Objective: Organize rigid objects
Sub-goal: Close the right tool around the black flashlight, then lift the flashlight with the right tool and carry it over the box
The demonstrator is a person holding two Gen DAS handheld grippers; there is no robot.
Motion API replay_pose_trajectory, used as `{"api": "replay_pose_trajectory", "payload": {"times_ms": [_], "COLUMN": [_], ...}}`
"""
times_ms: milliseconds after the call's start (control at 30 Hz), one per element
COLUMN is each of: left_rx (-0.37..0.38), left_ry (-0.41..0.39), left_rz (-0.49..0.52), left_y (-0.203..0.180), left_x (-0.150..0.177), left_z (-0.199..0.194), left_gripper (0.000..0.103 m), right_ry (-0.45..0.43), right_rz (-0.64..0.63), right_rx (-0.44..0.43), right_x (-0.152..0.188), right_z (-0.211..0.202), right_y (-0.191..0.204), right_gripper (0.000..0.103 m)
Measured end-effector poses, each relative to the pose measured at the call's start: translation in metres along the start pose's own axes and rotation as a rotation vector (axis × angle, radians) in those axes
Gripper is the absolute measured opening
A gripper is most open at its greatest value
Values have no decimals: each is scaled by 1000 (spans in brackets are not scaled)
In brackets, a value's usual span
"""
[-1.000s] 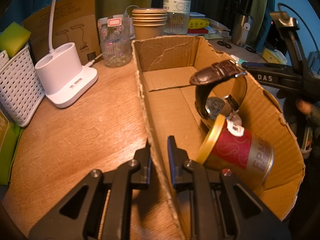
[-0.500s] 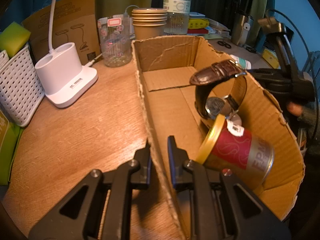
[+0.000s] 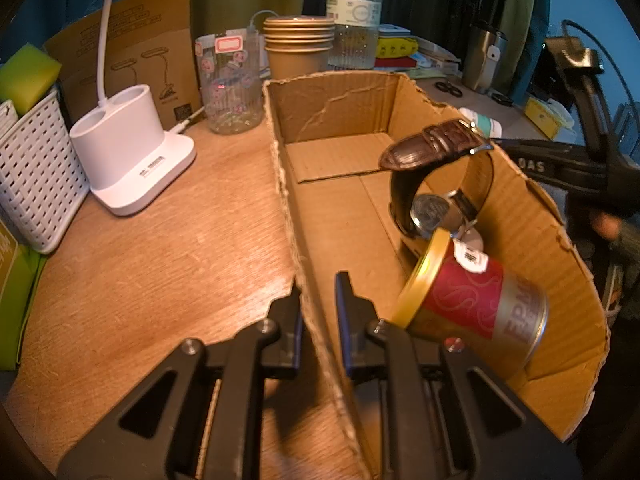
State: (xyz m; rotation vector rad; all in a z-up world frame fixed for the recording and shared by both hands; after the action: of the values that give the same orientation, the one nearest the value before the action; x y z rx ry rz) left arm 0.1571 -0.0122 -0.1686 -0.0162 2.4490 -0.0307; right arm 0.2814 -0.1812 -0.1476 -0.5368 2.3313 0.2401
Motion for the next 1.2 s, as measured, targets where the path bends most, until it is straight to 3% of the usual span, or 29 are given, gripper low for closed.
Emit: {"api": "replay_pose_trajectory", "payload": {"times_ms": [1200], "left_rx": [0], "left_ry": [0], "left_rz": [0], "left_y": [0], "left_x": [0], "left_z": [0], "left_gripper": [15], "right_ry": [-248], "right_rz": [-43], "right_rx": [88], "right_x": [-26], "right_z": [-112], "right_y": [13], "right_gripper": [22]}}
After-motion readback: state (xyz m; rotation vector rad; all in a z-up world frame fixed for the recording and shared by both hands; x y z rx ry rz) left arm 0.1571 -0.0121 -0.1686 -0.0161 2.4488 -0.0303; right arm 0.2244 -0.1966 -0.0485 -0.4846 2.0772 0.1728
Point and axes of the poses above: each gripper's, at about its wrist camera, not at the fingertips, and z roughly the way its jaws point, y to its left, x to its underside, the point moved 9 cm from there along z, roughly the way its jaws point, and after that the axes turned 2 degrees about -x, right-handed, at the moved point
